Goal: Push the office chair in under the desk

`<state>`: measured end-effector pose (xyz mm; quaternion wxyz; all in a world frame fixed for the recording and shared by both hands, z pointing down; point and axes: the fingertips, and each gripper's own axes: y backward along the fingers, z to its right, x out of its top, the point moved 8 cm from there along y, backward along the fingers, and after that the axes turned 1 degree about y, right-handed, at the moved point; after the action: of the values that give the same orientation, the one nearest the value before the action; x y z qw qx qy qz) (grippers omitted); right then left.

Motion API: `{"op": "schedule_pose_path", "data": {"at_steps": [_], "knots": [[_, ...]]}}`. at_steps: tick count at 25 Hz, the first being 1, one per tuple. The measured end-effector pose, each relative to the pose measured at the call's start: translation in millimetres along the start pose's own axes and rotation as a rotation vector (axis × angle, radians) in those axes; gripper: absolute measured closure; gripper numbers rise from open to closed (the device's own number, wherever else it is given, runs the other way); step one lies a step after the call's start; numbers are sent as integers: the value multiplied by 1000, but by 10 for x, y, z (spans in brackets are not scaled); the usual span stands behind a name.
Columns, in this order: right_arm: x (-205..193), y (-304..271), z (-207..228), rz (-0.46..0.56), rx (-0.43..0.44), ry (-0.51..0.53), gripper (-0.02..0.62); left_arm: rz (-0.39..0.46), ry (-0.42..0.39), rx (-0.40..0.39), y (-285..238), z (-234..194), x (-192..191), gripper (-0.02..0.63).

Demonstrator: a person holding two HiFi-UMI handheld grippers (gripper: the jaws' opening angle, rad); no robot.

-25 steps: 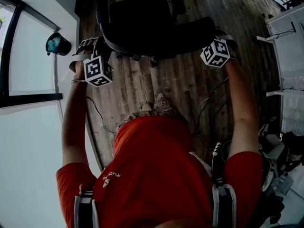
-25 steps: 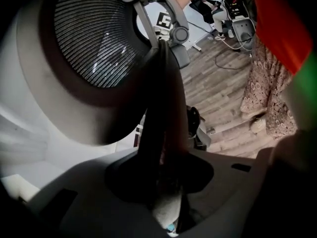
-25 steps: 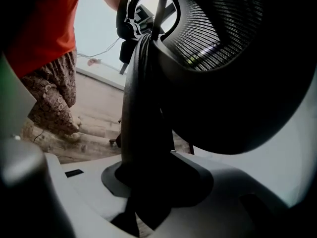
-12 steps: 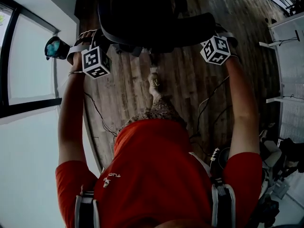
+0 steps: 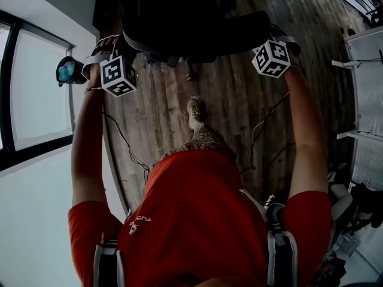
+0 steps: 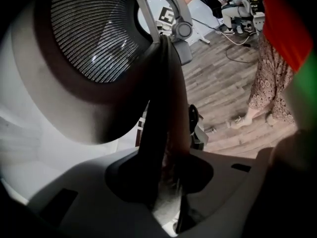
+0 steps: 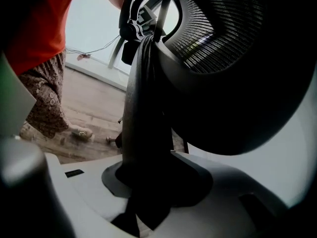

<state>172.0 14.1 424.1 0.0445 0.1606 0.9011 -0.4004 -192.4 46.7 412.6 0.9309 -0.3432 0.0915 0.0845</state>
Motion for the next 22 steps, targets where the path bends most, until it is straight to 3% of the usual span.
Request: {"op": "schedule_pose_path", "data": {"at_steps": [15,22], "knots": [[-446,-1025,1220,21,27,6,445,-46,25,-3,-1146,-1024,-98,479],[-459,-1390,1595,23,32,4,448,-80,32,-12,-1545,-1392,-277,479]]}}
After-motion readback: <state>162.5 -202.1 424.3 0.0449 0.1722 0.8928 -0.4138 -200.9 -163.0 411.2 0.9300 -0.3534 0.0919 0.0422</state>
